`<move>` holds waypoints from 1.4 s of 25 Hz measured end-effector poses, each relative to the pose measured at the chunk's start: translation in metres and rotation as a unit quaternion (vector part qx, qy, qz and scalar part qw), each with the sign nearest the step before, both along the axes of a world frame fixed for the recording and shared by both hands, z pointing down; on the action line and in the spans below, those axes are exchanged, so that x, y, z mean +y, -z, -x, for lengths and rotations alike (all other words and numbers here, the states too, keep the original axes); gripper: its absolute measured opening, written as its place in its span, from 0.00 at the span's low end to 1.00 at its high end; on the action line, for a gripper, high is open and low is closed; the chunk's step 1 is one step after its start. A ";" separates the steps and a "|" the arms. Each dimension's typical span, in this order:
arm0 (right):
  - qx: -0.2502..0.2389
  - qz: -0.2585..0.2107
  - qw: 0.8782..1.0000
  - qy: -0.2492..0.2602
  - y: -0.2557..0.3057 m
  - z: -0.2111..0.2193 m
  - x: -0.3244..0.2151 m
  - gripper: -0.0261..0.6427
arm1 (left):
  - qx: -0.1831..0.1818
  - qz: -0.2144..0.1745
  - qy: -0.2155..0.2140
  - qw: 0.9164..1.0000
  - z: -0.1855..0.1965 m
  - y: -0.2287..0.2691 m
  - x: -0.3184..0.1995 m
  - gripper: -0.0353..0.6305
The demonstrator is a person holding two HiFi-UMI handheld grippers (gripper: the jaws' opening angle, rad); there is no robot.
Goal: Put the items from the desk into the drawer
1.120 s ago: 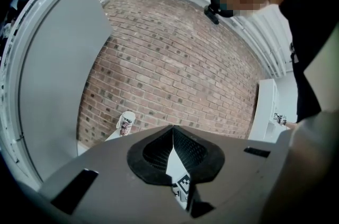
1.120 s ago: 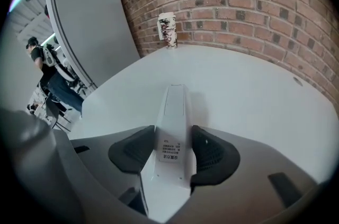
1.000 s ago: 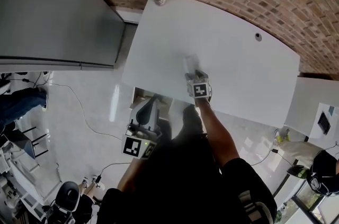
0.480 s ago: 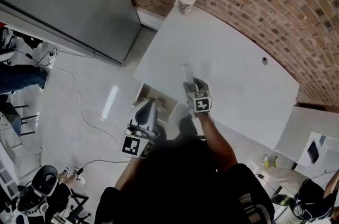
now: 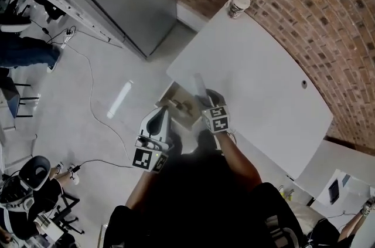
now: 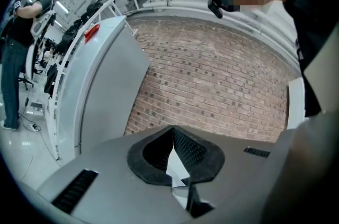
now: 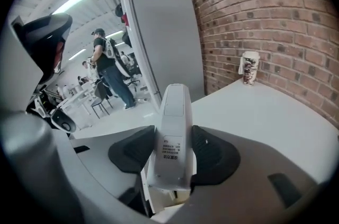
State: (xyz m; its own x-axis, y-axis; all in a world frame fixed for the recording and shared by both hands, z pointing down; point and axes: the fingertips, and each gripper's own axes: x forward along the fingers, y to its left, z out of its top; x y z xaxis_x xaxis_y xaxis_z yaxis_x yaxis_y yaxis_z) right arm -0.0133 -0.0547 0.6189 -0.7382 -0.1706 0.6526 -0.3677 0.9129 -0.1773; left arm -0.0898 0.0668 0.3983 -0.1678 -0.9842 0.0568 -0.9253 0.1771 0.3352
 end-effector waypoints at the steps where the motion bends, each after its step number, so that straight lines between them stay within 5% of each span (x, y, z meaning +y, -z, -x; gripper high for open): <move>1: -0.001 0.004 1.000 0.011 -0.003 0.006 0.010 0.37 | 0.004 0.005 0.007 1.000 0.004 -0.003 0.007 0.06; 14: 0.072 0.049 0.988 0.126 -0.070 0.032 0.121 0.37 | 0.043 0.045 0.039 0.997 0.042 -0.048 0.062 0.06; 29: 0.234 0.118 0.959 0.103 -0.260 -0.015 0.146 0.37 | 0.082 0.096 0.014 0.992 0.049 -0.151 0.056 0.06; 35: 0.262 0.113 0.954 0.089 -0.311 -0.025 0.135 0.37 | 0.089 0.110 0.003 0.990 0.050 -0.183 0.045 0.06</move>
State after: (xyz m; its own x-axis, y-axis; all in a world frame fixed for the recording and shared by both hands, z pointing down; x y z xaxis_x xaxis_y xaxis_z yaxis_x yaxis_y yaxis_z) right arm 0.0113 0.0799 0.9295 -0.3044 0.1165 0.9454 -0.3021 0.9294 -0.2118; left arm -0.1398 0.1120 0.5809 -0.1418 -0.9440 0.2980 -0.8536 0.2690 0.4461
